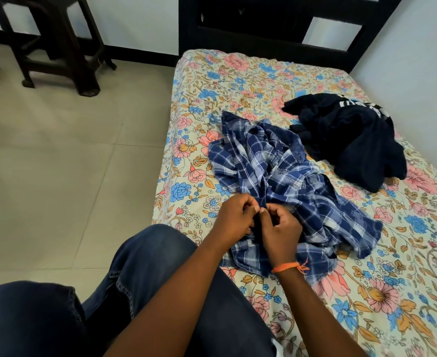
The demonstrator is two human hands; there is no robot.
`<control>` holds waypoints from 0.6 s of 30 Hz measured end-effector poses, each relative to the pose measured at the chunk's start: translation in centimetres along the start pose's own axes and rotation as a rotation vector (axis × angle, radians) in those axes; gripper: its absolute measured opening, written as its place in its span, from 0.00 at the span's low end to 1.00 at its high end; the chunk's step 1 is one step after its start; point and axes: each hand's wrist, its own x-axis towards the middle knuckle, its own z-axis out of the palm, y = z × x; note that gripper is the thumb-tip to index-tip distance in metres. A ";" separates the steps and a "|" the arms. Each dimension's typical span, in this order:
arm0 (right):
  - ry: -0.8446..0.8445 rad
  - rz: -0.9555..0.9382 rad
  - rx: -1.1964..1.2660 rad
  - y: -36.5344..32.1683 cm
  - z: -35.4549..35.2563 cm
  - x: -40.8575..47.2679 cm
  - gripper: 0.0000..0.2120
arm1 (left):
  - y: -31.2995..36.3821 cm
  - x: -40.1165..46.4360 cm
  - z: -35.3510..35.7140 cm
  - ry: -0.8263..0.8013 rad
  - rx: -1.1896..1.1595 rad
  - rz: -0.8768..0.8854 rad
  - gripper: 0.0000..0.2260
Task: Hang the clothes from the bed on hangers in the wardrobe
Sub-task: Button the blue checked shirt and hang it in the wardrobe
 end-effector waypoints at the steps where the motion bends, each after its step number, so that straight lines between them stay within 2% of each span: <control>1: -0.012 0.015 0.017 -0.1 -0.1 -0.1 0.04 | 0.0 0.0 0.0 -0.008 -0.017 -0.025 0.04; 10: -0.047 0.048 0.151 0.2 -0.6 -1.6 0.06 | -0.5 0.2 0.2 -0.008 -0.023 -0.072 0.05; 18: -0.035 0.257 0.398 0.6 -0.8 -1.2 0.10 | -0.7 0.2 0.3 -0.024 -0.014 -0.083 0.06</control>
